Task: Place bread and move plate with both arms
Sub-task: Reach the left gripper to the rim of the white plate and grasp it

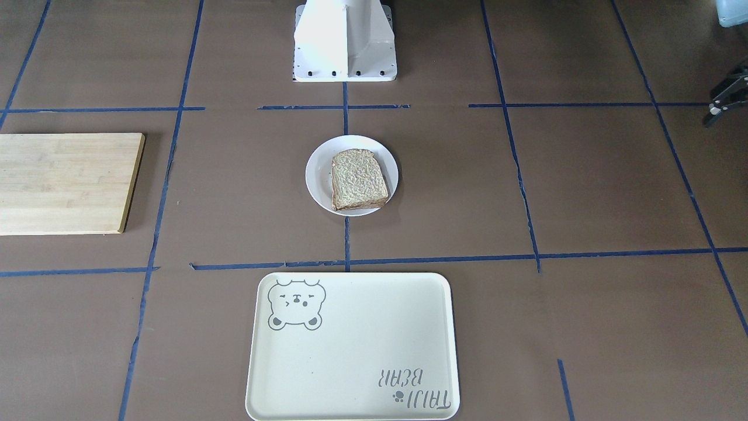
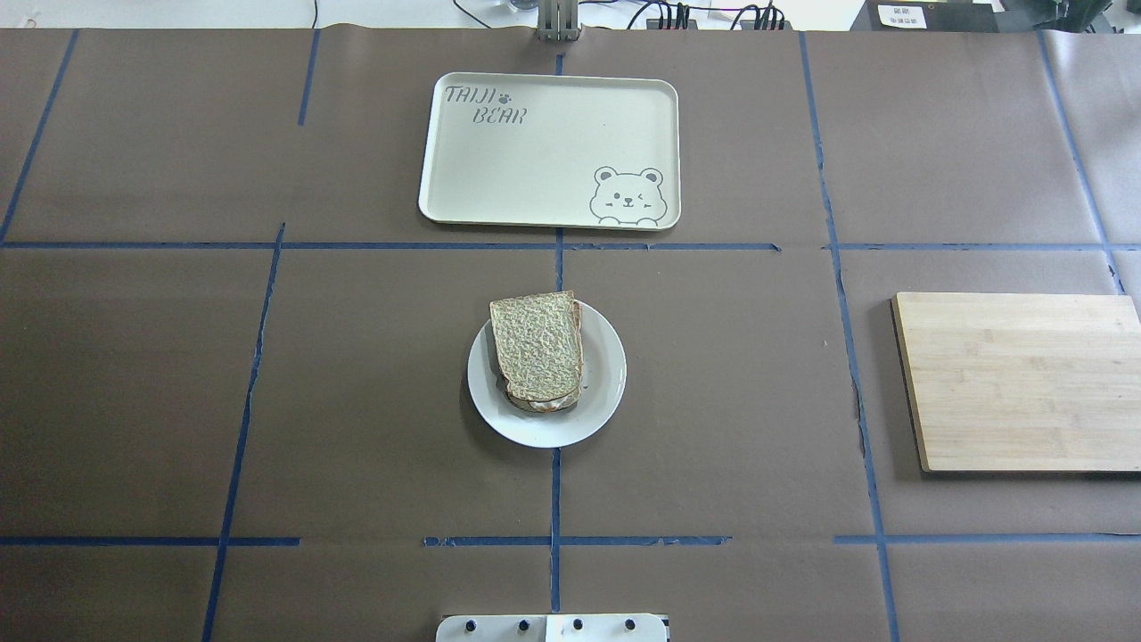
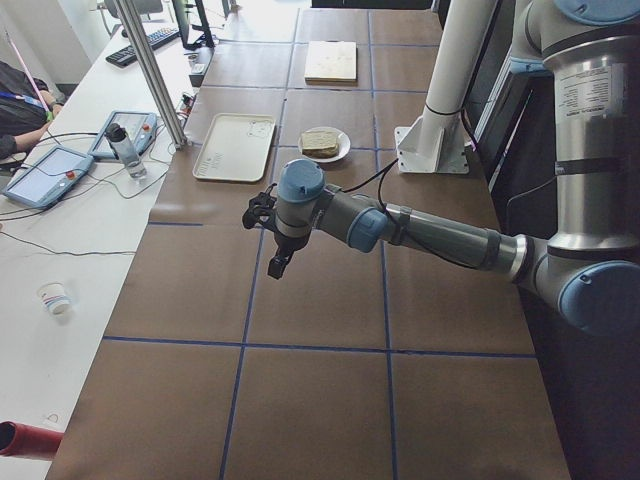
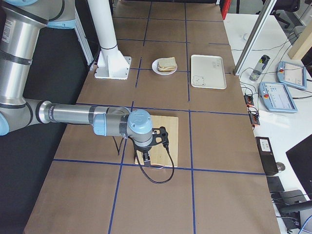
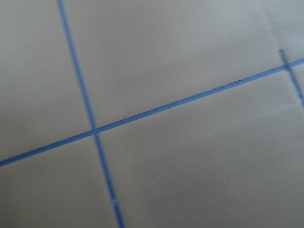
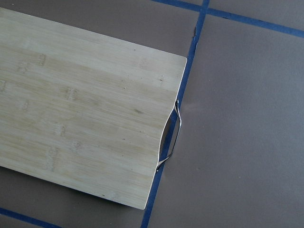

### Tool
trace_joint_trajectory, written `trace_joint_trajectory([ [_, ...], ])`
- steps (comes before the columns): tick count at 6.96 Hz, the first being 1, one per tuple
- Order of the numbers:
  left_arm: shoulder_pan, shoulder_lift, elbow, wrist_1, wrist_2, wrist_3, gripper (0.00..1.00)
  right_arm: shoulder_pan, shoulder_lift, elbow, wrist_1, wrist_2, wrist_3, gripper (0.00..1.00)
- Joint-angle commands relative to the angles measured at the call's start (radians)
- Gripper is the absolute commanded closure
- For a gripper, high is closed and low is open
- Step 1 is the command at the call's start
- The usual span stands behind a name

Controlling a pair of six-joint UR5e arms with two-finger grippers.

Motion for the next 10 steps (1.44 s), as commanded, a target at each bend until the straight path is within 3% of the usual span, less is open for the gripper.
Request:
trace_joint_trajectory([
  [1,0.212,-0.025,0.006,-0.290,0.005,-0.471,0.00,0.002,-0.002,0.001,0.004,0.000,0.000,0.00],
  [2,0.315,-0.089,0.022,-0.436,0.008,-0.698,0.00,0.002,0.000,0.001,0.004,0.002,0.000,0.00],
  [3,0.390,-0.188,0.034,-0.477,0.016,-0.901,0.00,0.002,0.000,-0.001,0.004,0.000,0.001,0.00],
  [5,0.593,-0.306,0.036,-0.485,0.285,-1.097,0.00,0.002,0.001,-0.001,0.004,0.000,0.004,0.00],
  [6,0.662,-0.355,0.042,-0.487,0.370,-1.176,0.00,0.002,0.002,-0.001,0.004,0.000,0.006,0.00],
  [7,0.701,-0.360,0.074,-0.589,0.445,-1.250,0.00,0.002,0.002,-0.001,0.004,0.000,0.009,0.00],
  [8,0.724,-0.369,0.188,-0.811,0.503,-1.368,0.00,0.002,0.003,-0.002,0.004,0.000,0.012,0.00],
  [9,0.756,-0.401,0.292,-0.941,0.575,-1.413,0.00,0.002,0.003,-0.002,0.004,0.000,0.012,0.00],
  [10,0.806,-0.428,0.342,-0.950,0.652,-1.418,0.00,0.002,0.003,-0.002,0.004,0.000,0.012,0.00],
])
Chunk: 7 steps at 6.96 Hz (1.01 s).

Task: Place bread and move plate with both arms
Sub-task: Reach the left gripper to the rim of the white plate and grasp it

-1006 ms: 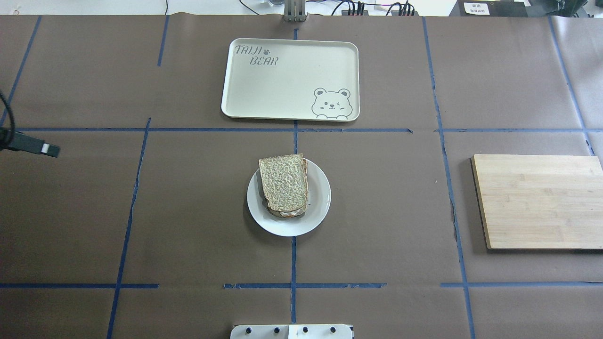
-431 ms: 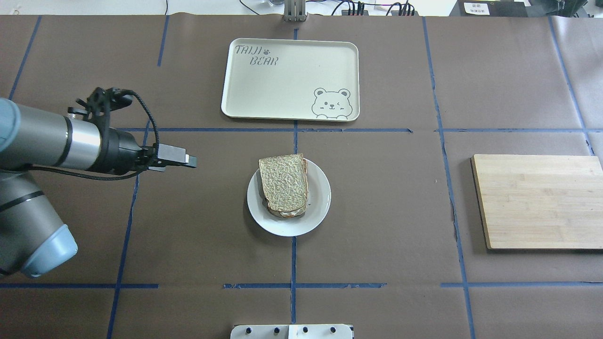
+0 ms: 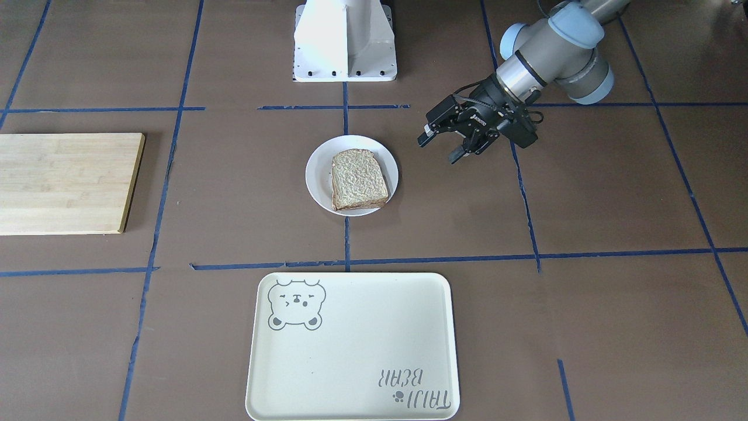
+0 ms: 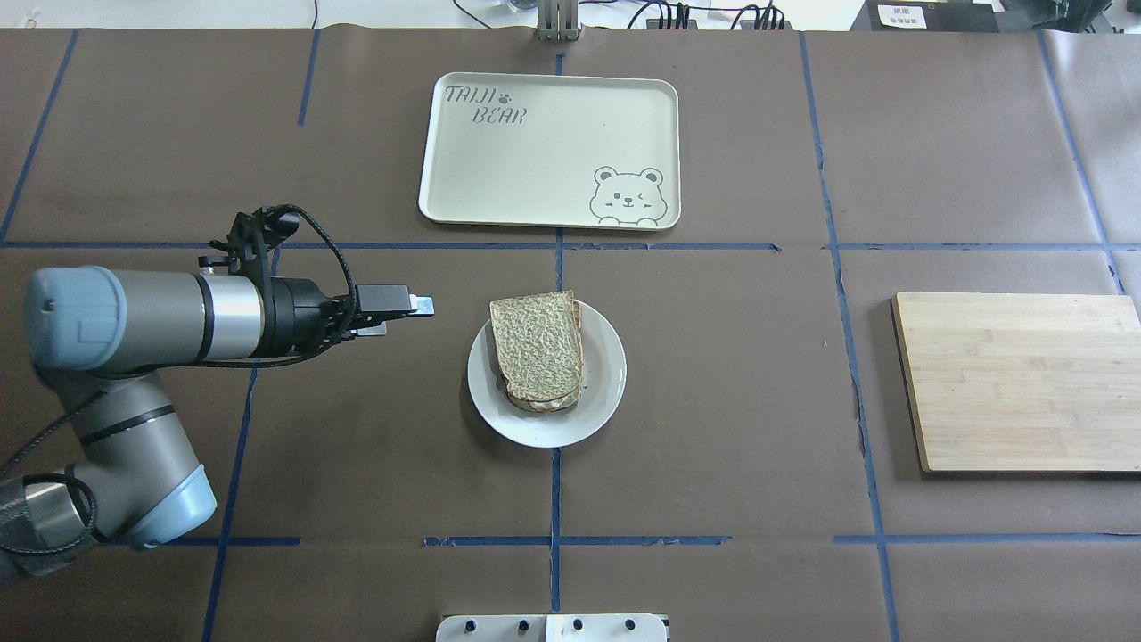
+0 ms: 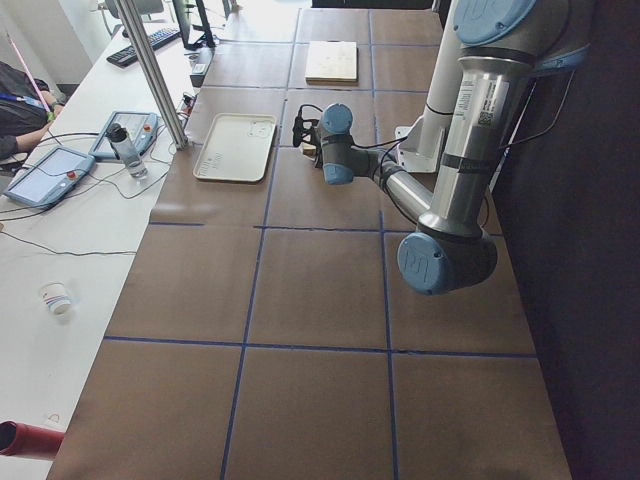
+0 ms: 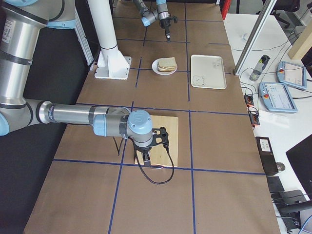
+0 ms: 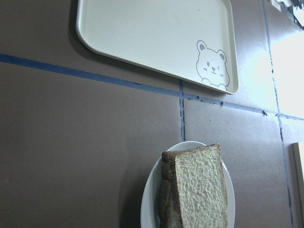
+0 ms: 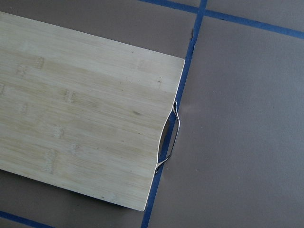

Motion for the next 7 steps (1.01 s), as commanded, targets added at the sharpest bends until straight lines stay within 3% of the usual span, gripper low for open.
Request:
trace_joint_trajectory([
  [1,0.094,-0.058,0.106,-0.074,0.132,-0.035,0.00,0.000,0.002,0.000,0.000,0.000,0.002,0.00],
  [4,0.162,-0.099,0.208,-0.108,0.189,-0.038,0.00,0.000,0.003,0.000,0.000,0.000,0.002,0.00],
  [5,0.180,-0.107,0.212,-0.108,0.195,-0.091,0.14,0.000,0.003,0.000,0.000,0.000,0.002,0.00],
  [6,0.182,-0.136,0.212,-0.108,0.206,-0.184,0.43,0.000,0.002,0.000,0.000,0.000,0.001,0.00],
  [7,0.182,-0.147,0.212,-0.109,0.224,-0.235,0.61,0.000,0.000,0.000,0.000,0.000,0.000,0.00],
])
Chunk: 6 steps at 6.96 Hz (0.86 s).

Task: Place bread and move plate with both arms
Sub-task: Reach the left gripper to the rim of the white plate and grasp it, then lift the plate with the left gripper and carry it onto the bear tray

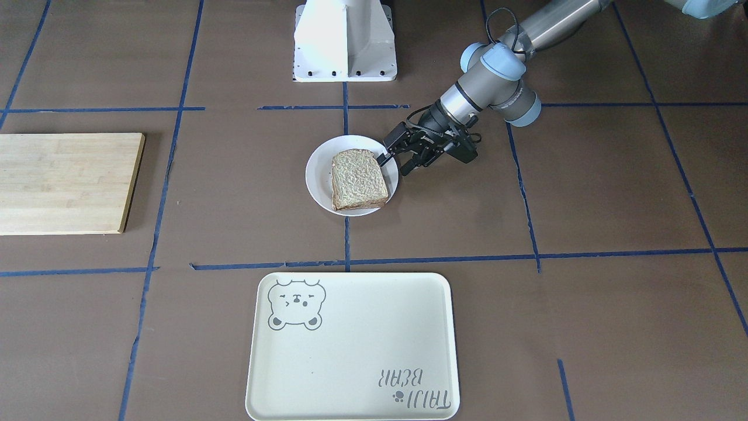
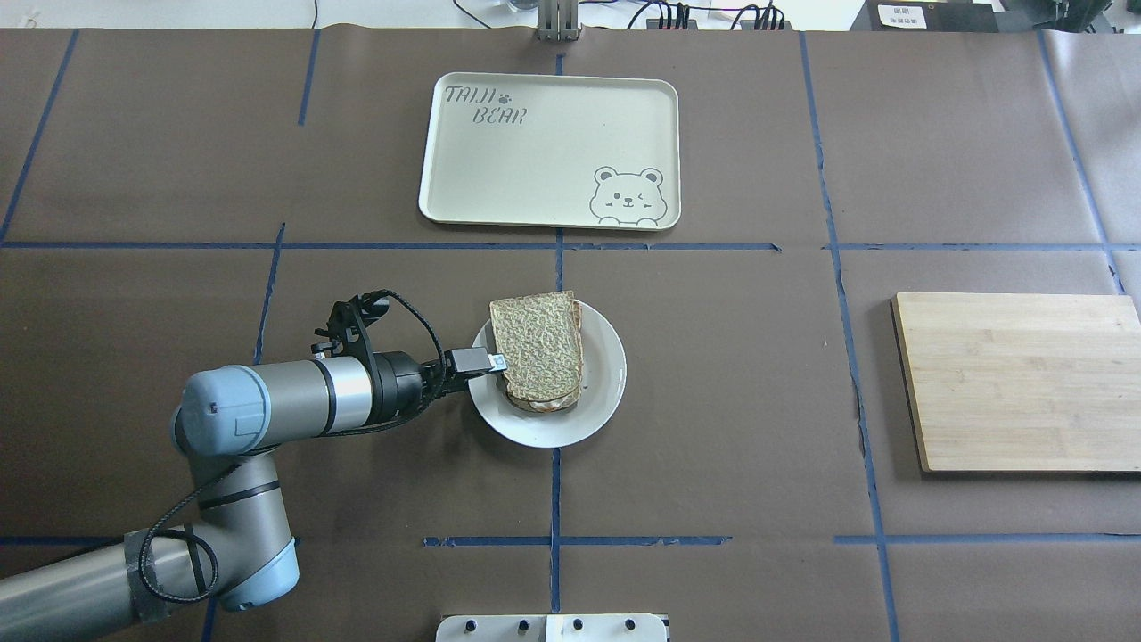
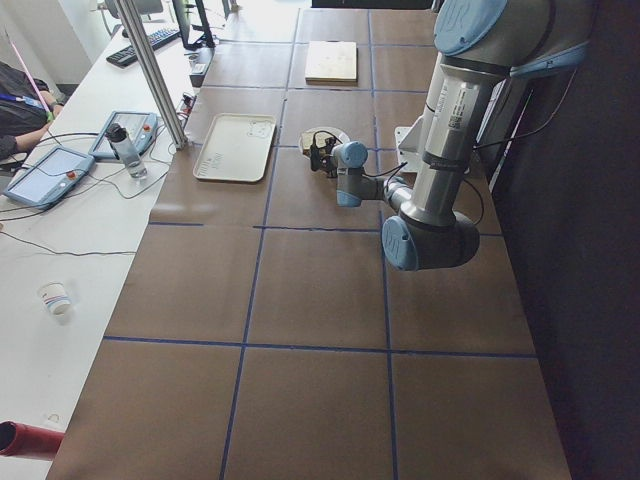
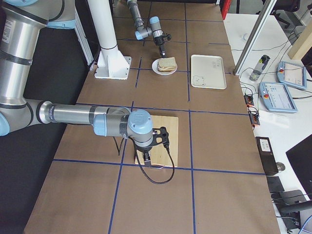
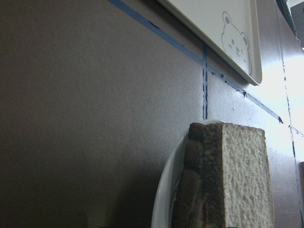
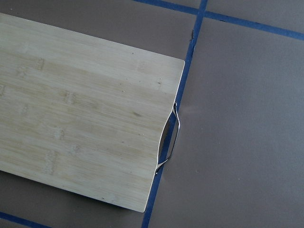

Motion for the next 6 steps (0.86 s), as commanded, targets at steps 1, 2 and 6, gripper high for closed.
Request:
trace_joint_trajectory([
  [1,0.011,-0.017,0.003,-0.002,0.030,-0.077,0.72,0.000,-0.002,0.000,0.000,-0.002,-0.002,0.00],
  [2,0.017,-0.017,0.014,-0.008,0.030,-0.077,0.82,0.000,-0.002,-0.003,0.000,0.000,-0.001,0.00],
  [6,0.016,-0.017,0.000,-0.083,0.028,-0.080,1.00,0.000,0.006,-0.008,0.000,0.000,0.003,0.00],
])
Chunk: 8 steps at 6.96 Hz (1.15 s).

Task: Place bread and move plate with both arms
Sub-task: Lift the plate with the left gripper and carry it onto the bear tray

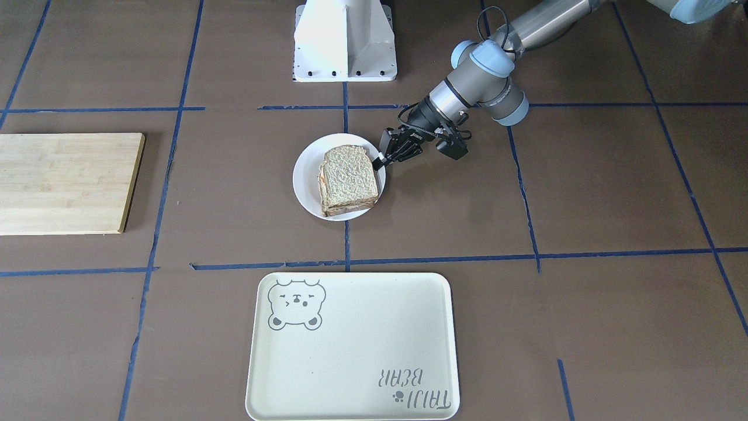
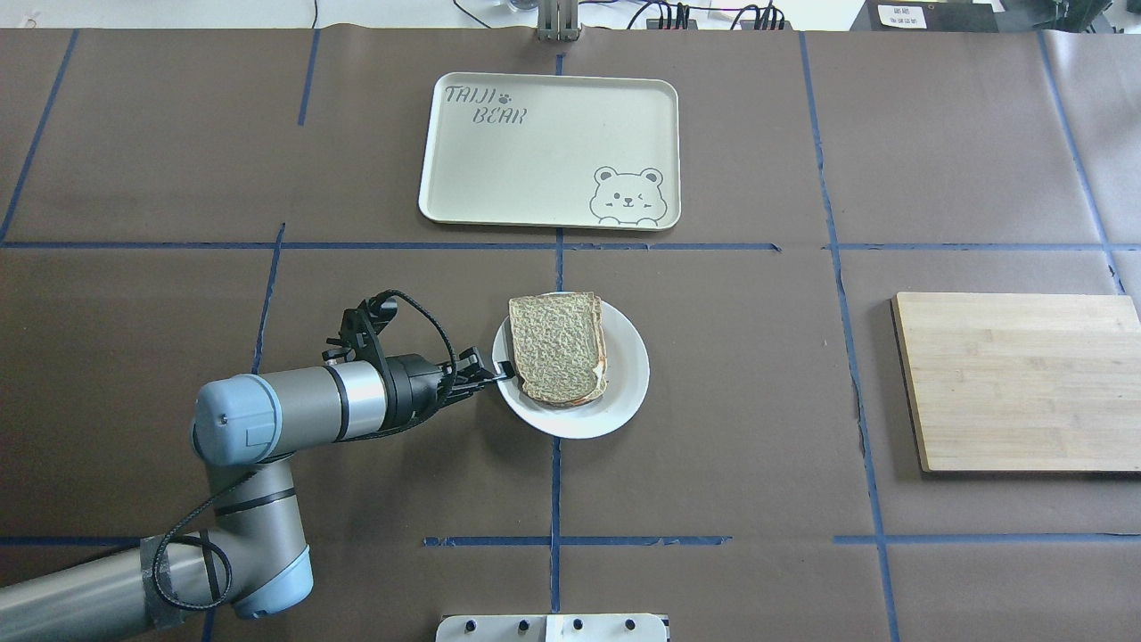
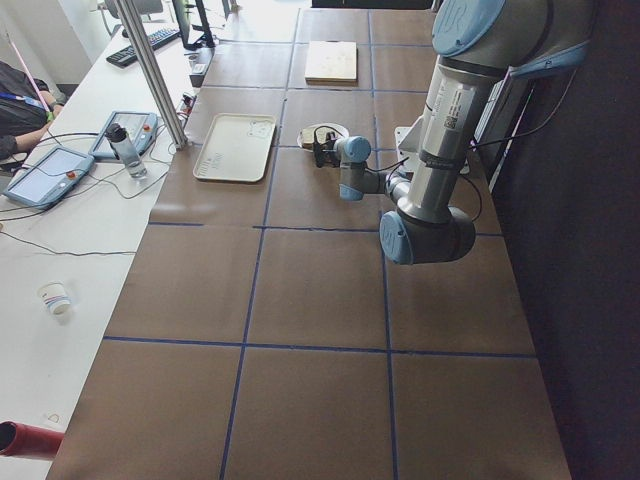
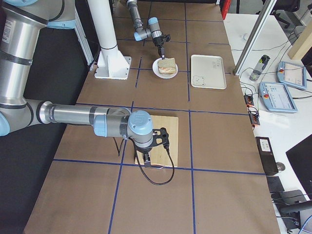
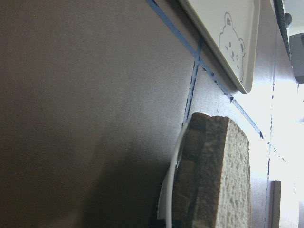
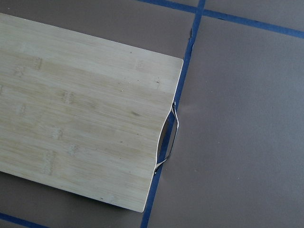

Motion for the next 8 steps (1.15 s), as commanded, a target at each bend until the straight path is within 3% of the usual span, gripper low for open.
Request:
trace_joint_trajectory([
  [1,-0.004,0.002,-0.003,-0.088,0.001,-0.033,1.00,0.000,0.002,0.000,-0.002,0.000,0.001,0.00],
  [3,-0.013,0.000,-0.002,-0.231,0.071,-0.088,1.00,0.000,0.004,0.000,-0.002,0.000,0.001,0.00],
  [6,-0.072,-0.064,0.024,-0.236,0.110,-0.158,1.00,-0.001,0.005,-0.009,0.000,0.000,0.001,0.00],
  [8,-0.150,-0.168,0.189,-0.236,0.109,-0.162,1.00,-0.001,0.005,-0.014,0.000,0.000,0.002,0.00],
])
